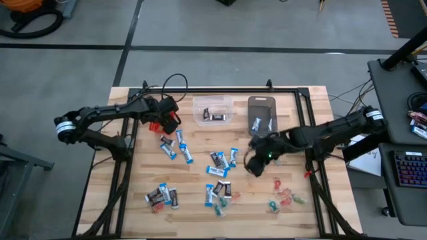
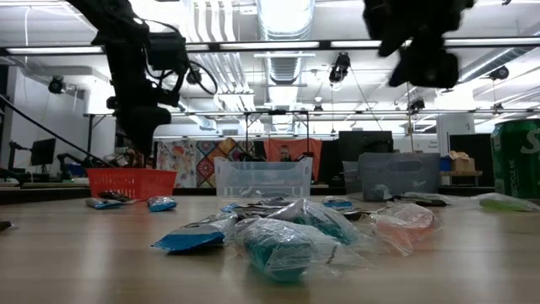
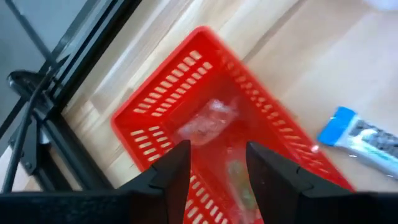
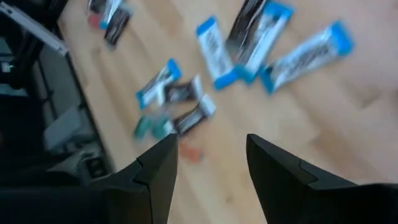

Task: Sort candy
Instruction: Put the red candy into the red bin

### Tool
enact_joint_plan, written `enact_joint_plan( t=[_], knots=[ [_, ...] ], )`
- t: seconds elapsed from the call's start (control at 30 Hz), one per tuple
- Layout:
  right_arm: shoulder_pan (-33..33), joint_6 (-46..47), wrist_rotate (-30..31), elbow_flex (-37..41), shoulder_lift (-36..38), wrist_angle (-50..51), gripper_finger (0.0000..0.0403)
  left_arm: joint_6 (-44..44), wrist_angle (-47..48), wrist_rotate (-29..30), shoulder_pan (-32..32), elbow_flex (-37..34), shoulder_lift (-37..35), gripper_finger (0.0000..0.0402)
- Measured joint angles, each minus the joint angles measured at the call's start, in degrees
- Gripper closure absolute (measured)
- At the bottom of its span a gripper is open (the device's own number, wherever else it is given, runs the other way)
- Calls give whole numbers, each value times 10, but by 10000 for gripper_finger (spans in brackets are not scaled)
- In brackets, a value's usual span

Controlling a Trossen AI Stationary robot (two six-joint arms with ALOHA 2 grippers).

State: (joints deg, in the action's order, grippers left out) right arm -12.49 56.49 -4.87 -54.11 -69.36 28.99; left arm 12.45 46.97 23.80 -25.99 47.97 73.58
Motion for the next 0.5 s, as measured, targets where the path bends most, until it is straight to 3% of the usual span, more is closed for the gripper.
enact_joint_plan(
  t=[0.23,0.5],
  knots=[
    [-89,194,42,2,-27,53,242,-15,-26,-24,56,0,-24,262],
    [-135,285,-99,-14,-128,126,250,-24,-102,-26,114,0,-72,262]
  ],
)
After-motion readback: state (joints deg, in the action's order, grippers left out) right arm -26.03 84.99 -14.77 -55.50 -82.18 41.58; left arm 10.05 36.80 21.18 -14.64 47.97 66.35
